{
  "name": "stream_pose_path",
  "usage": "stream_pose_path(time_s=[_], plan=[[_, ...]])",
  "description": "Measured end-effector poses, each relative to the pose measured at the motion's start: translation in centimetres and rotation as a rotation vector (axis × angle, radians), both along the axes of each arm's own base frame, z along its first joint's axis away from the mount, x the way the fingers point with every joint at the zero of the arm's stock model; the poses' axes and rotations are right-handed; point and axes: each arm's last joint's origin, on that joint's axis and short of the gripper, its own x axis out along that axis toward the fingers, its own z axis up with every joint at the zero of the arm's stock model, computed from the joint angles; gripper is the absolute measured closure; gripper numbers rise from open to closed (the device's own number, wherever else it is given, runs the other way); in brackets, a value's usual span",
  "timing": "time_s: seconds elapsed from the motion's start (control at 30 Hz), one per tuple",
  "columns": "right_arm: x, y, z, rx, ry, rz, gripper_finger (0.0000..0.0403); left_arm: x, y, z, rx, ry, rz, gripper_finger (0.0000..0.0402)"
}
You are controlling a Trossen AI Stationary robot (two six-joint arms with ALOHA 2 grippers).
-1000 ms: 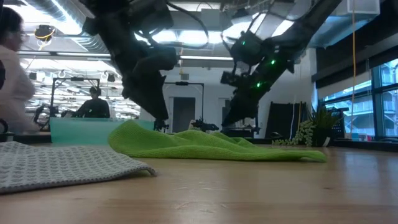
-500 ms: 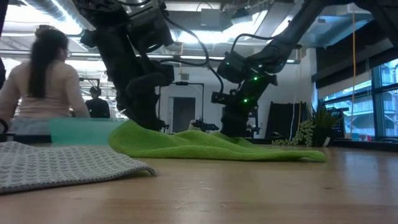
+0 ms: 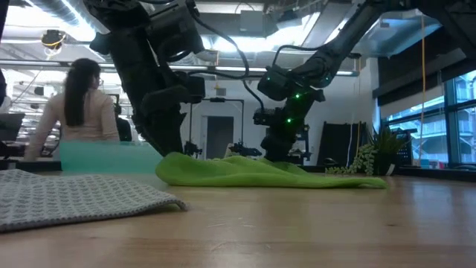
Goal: Roll microfiber towels into tight, uniform cylinder then place into a basket
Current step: Roll the green towel
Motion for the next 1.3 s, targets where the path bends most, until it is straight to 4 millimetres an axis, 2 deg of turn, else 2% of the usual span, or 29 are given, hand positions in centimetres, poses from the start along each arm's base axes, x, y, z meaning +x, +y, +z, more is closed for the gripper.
stream_pose_path(time_s=[0.1, 0.3, 0.47, 0.57, 0.77, 0.97, 1.17, 1.3], plan=[[0.1, 0.0, 1.0, 0.01, 0.032, -0.002, 0.0267, -0.1, 0.2, 0.6, -0.033, -0.029, 0.069, 0.032], [0.2, 1.3, 5.4, 0.105, -0.005, 0.016, 0.0267, -0.8, 0.4, 3.3, -0.064, -0.142, 0.156, 0.032], [-0.7, 3.8, 8.8, 0.17, -0.112, 0.113, 0.0267, -1.5, -0.2, 4.0, -0.145, -0.139, 0.203, 0.032], [-2.0, 5.9, 9.6, 0.215, -0.14, 0.171, 0.0267, -1.6, -1.0, 3.8, -0.215, -0.128, 0.196, 0.032], [-4.8, 11.1, 9.5, 0.265, -0.177, 0.272, 0.0267, -2.0, -2.4, 2.9, -0.286, -0.125, 0.184, 0.032], [-7.4, 15.2, 8.8, 0.305, -0.203, 0.341, 0.0267, -2.8, -2.5, 1.4, -0.284, -0.12, 0.206, 0.032], [-9.5, 17.6, 7.2, 0.375, -0.191, 0.338, 0.0267, -3.4, -2.3, 0.0, -0.291, -0.175, 0.201, 0.032], [-10.0, 18.4, 6.2, 0.408, -0.178, 0.32, 0.0267, -3.8, -2.4, -0.6, -0.297, -0.181, 0.188, 0.032]])
